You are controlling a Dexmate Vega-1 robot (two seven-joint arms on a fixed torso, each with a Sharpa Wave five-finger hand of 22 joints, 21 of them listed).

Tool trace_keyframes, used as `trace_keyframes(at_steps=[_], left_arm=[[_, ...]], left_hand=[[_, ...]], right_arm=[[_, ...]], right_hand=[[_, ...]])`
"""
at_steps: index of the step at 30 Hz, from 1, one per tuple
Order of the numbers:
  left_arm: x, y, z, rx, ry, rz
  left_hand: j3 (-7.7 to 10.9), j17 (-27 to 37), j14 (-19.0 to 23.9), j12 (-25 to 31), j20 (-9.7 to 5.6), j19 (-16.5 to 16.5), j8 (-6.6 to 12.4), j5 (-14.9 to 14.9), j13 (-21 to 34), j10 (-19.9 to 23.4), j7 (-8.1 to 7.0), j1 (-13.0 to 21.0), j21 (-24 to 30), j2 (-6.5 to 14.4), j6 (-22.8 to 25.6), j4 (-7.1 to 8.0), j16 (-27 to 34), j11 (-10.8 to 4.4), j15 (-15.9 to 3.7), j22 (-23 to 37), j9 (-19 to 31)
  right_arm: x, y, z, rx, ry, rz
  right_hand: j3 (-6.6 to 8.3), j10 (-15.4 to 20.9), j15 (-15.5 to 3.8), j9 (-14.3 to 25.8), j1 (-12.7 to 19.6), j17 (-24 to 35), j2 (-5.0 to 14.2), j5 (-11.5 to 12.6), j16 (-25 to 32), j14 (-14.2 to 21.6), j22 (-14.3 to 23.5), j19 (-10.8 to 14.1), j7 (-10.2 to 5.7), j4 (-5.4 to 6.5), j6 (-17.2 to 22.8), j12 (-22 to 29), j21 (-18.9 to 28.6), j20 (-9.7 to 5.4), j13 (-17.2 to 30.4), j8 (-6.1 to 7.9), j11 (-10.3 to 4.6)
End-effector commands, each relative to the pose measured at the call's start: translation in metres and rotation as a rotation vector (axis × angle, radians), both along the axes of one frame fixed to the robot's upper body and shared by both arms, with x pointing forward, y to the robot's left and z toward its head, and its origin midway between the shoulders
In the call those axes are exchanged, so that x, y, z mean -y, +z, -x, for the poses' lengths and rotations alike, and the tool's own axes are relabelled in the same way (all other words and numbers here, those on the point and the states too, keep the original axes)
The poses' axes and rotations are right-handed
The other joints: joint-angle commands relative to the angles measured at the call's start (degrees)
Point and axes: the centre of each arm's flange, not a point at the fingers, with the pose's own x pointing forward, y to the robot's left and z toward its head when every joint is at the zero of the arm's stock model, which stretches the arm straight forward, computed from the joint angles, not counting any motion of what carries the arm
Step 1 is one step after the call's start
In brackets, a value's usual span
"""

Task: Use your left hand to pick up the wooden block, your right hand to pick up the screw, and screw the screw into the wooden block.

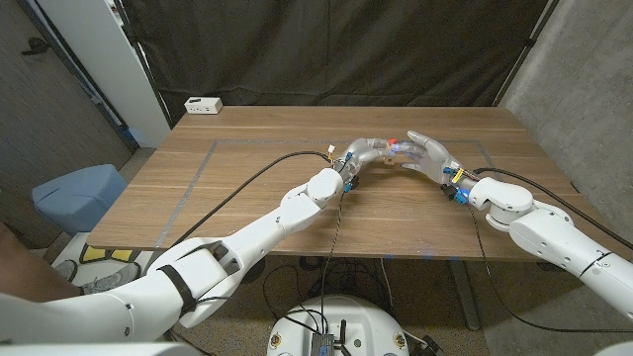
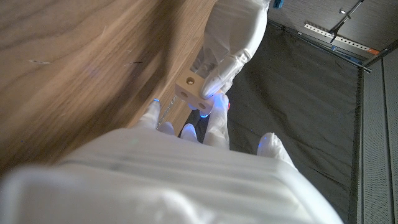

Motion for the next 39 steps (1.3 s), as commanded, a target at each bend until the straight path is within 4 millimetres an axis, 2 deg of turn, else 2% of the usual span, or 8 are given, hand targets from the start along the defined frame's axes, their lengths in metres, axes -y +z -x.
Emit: trace_keyframes(at_steps=[1, 7, 16, 18, 21, 28, 30, 39], left_arm=[[-0.002, 0.0, 0.001, 0.003, 0.0, 0.001], [-0.002, 0.001, 0.001, 0.005, 0.003, 0.0], [-0.001, 0.001, 0.002, 0.008, 0.0, -0.002], [-0.001, 0.001, 0.002, 0.009, 0.0, -0.002], [-0.001, 0.001, 0.002, 0.009, 0.001, -0.003], [0.0, 0.002, 0.002, 0.009, -0.001, -0.005], [0.001, 0.002, 0.002, 0.01, -0.002, -0.009], [0.001, 0.001, 0.004, 0.01, 0.0, -0.009]], left_hand=[[1.73, 0.14, 0.55, 4.0, 0.16, 0.44, 0.5, 0.24, 7.77, 0.86, 3.23, -1.3, 0.39, 3.5, 4.07, 1.5, 0.09, -0.36, -3.42, 0.31, 0.29], [1.72, 0.16, 0.47, 4.02, 0.19, 0.43, 0.44, 0.24, 7.8, 0.84, 3.26, -1.37, 0.39, 3.53, 3.92, 1.56, 0.06, -0.32, -3.43, 0.31, 0.29], [1.74, 0.13, 0.44, 3.99, 0.18, 0.42, 0.47, 0.24, 7.79, 0.78, 3.25, -1.31, 0.38, 3.48, 3.99, 1.49, 0.03, -0.36, -3.45, 0.31, 0.29], [1.75, 0.15, 0.42, 3.99, 0.19, 0.44, 0.46, 0.24, 7.8, 0.79, 3.24, -1.32, 0.39, 3.54, 3.97, 1.53, 0.04, -0.38, -3.47, 0.31, 0.29], [1.75, 0.16, 0.42, 3.99, 0.16, 0.41, 0.45, 0.24, 7.81, 0.76, 3.19, -1.29, 0.38, 3.57, 3.96, 1.51, 0.05, -0.33, -3.39, 0.31, 0.29], [1.71, 0.16, 0.45, 4.03, 0.14, 0.41, 0.45, 0.23, 7.82, 0.85, 3.23, -1.3, 0.38, 3.5, 3.95, 1.5, 0.07, -0.35, -3.42, 0.31, 0.29], [1.72, 0.16, 0.43, 4.05, 0.1, 0.42, 0.45, 0.23, 7.82, 0.89, 3.18, -1.28, 0.38, 3.52, 3.94, 1.5, 0.06, -0.33, -3.4, 0.31, 0.29], [1.7, 0.16, 0.44, 4.04, 0.13, 0.38, 0.43, 0.23, 7.87, 0.8, 3.18, -1.32, 0.37, 3.49, 3.88, 1.51, 0.07, -0.35, -3.41, 0.31, 0.29]], right_arm=[[0.004, 0.001, 0.004, 0.008, -0.015, -0.004], [0.01, 0.001, 0.007, 0.019, -0.049, -0.019], [0.014, 0.003, 0.008, 0.028, -0.073, -0.027], [0.014, 0.003, 0.007, 0.026, -0.072, -0.025], [0.014, 0.003, 0.006, 0.024, -0.076, -0.027], [0.015, 0.001, 0.003, 0.022, -0.075, -0.032], [0.015, 0.001, 0.002, 0.019, -0.071, -0.03], [0.014, 0.001, -0.002, 0.013, -0.053, -0.019]], right_hand=[[0.35, 0.5, -0.39, 0.07, 0.32, 0.01, 0.33, 0.42, 0.18, 0.29, 0.17, 0.44, 0.01, -0.06, 0.83, 0.58, 0.29, 0.25, 0.11, -0.18, 0.05], [0.4, 1.21, -0.58, 0.07, 0.34, 0.0, 0.33, 0.42, 0.35, 0.87, 0.17, 0.54, 0.35, -0.06, 1.67, 0.69, 0.3, 0.21, 0.11, -0.1, 0.42], [0.57, 2.51, -0.43, 0.06, 0.77, -0.19, 0.24, 0.43, 0.74, 2.55, 0.23, 2.18, 0.74, -0.41, 2.28, 0.78, 0.82, -0.03, 0.11, -0.42, 0.91], [0.62, 2.45, -0.39, 0.08, 1.0, -0.28, 0.1, 0.42, 0.6, 2.65, 0.25, 3.25, 0.45, -0.65, 1.25, 0.53, 1.08, -0.08, 0.12, -1.06, 1.95], [0.61, 1.8, -0.58, 0.11, 1.03, -0.24, -0.03, 0.39, 0.29, 2.19, 0.22, 4.08, 0.18, -0.76, 0.04, 0.12, 1.2, -0.09, 0.14, -1.66, 2.53], [0.55, 0.13, -0.93, 0.17, 0.83, -0.09, -0.19, 0.33, -0.19, 1.11, 0.16, 2.63, -0.3, -0.75, -2.08, -0.58, 0.38, -1.01, 0.17, -2.37, 2.17], [0.48, -0.96, -1.01, 0.2, 0.57, 0.04, -0.18, 0.3, -0.31, 0.64, 0.16, 2.09, -0.38, -0.6, -3.85, -0.86, 0.17, -1.43, 0.19, -2.75, 2.2], [0.3, -3.25, -0.64, 0.25, 0.11, 0.22, -0.33, 0.26, -0.66, -0.72, 0.17, 1.17, -0.94, -0.34, -7.37, -1.19, -0.07, -1.18, 0.21, -3.07, 2.77]])
